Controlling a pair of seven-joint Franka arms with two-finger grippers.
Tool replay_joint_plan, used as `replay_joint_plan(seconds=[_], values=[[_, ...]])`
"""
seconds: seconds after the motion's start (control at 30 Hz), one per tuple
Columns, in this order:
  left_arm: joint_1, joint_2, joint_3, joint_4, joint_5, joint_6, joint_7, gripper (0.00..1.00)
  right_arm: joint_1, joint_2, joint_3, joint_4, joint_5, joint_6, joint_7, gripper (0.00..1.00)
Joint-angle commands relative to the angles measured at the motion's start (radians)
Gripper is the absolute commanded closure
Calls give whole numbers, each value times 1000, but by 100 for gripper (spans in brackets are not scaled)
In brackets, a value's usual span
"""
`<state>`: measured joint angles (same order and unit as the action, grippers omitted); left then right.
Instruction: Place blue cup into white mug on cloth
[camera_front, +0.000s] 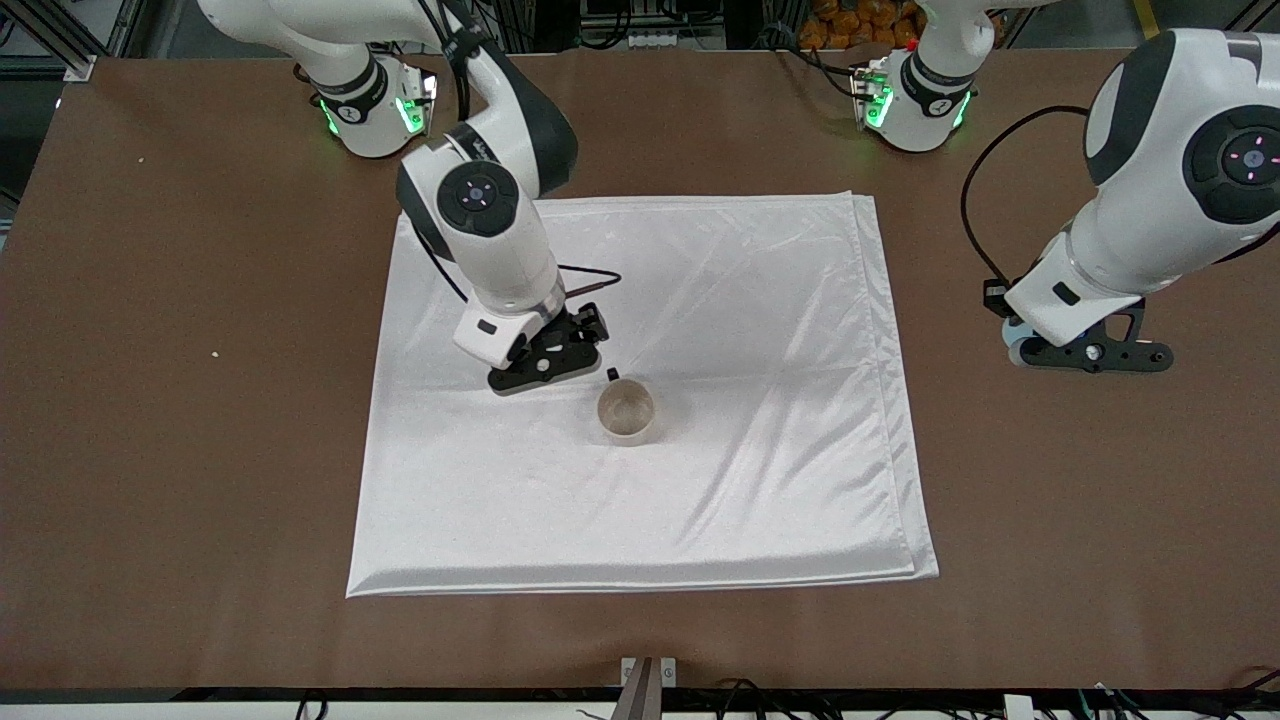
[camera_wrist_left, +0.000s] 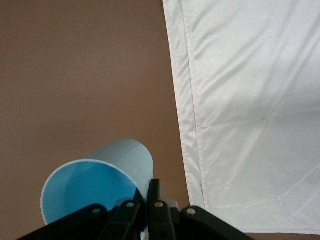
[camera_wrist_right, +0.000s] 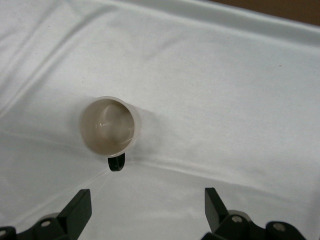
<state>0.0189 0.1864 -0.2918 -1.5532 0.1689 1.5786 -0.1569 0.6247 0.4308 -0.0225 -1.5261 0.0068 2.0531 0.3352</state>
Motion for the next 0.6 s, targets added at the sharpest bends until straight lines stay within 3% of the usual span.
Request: replay_joint_plan(seconds=[0.0, 0.3, 0.57], values=[[-46, 4, -3, 7, -9, 21, 13, 100, -58, -82, 27, -39, -7, -53, -42, 0], [-164, 63, -4, 8, -3, 110, 80, 100, -223, -178, 93, -39, -8, -162, -47, 0], [-315, 151, -3, 38, -5, 207, 68, 100, -299, -244, 88, -40, -10, -217, -77, 0]])
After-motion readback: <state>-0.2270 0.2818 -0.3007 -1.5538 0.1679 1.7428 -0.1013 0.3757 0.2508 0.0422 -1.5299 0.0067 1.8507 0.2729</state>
